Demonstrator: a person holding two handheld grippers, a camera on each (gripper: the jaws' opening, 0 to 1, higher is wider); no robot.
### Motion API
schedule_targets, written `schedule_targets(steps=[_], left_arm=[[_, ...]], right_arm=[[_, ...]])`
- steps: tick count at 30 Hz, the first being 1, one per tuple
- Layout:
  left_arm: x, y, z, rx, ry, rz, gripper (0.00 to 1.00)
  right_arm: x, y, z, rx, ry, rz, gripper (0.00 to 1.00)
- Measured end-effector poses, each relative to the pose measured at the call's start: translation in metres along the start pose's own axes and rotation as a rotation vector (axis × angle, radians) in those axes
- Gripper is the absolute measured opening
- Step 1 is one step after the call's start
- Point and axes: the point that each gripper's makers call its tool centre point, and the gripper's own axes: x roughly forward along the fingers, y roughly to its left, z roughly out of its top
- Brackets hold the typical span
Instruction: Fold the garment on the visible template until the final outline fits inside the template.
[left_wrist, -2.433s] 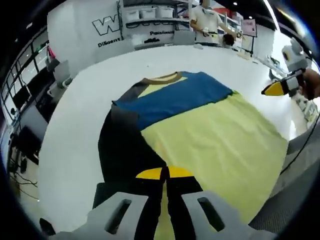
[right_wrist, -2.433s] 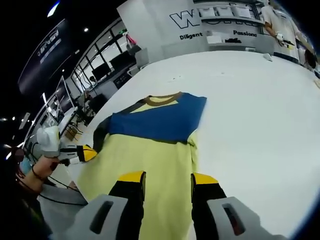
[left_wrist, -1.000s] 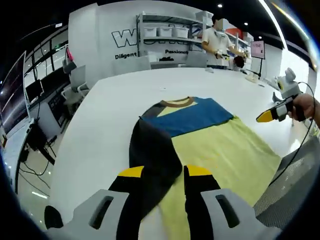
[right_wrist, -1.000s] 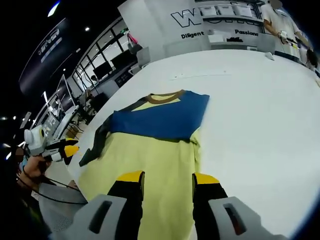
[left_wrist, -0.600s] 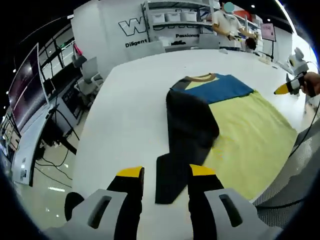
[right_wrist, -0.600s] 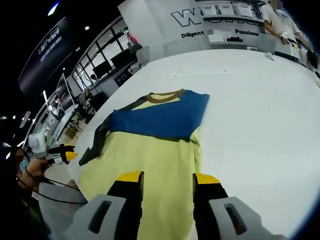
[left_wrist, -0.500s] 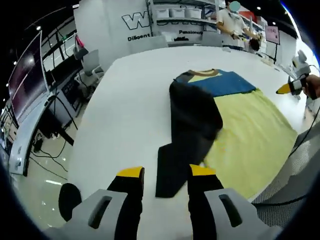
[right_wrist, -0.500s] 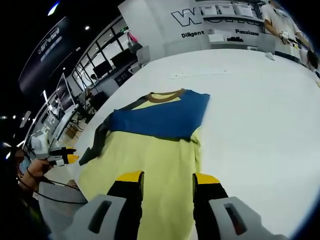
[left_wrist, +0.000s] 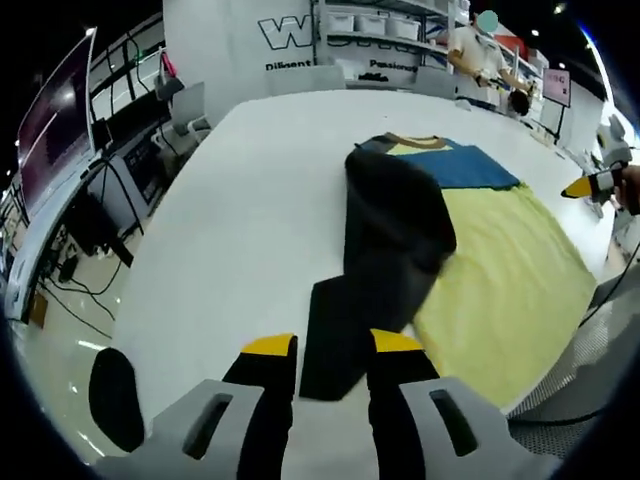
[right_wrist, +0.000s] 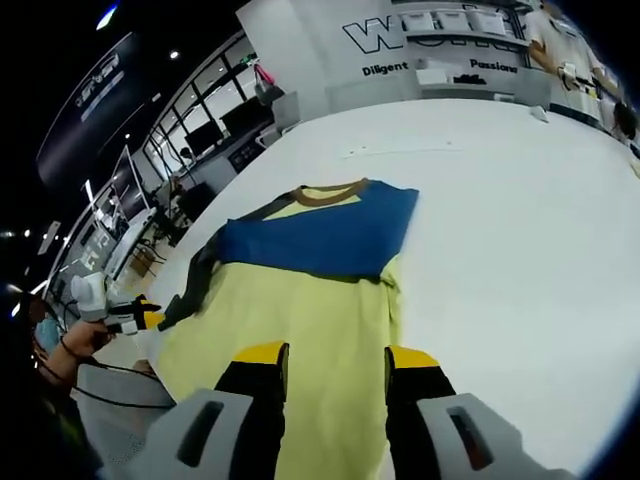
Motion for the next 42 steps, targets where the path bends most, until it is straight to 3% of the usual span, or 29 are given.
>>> schedule_targets(steps=[15,26,33,35,36,38,42], left_arm=[[0.008,-0.002,-0.011,-0.003,0.035,-0.014,0.19],[0.009,-0.004,-0.008,0.034,0.009,-0.012,0.16],[0.010,-0.004,-0.006,0.072,-0.007,-0.001,0.03],[0.009,-0.004,-0.006,0.032,-0.012,0.003,0.03],[0.005,-0.006,-0.009,-0.022,0.017,-0.006,0.03],[-0.002,-0.003,0.009,0.000,-0.076,0.009,0.02],[-0.012,0.003,0.024,0.031,-0.120,0.037,0.02]], right_arm=[[-0.002,-0.005,-0.003,0.027,0.001,-0.020,0.35],[-0.004,-0.004,-0.004,0.026,0.006,-0.025,0.34],[-0.005,-0.001,-0.004,0.021,0.008,-0.019,0.34],[-0.007,0.001,-0.004,0.020,0.007,-0.019,0.34],[-0.008,0.000,-0.003,0.012,0.008,-0.020,0.34],[-0.008,0.000,-0.002,0.000,0.010,-0.023,0.34],[-0.009,-0.001,0.000,-0.004,0.006,-0.028,0.34]])
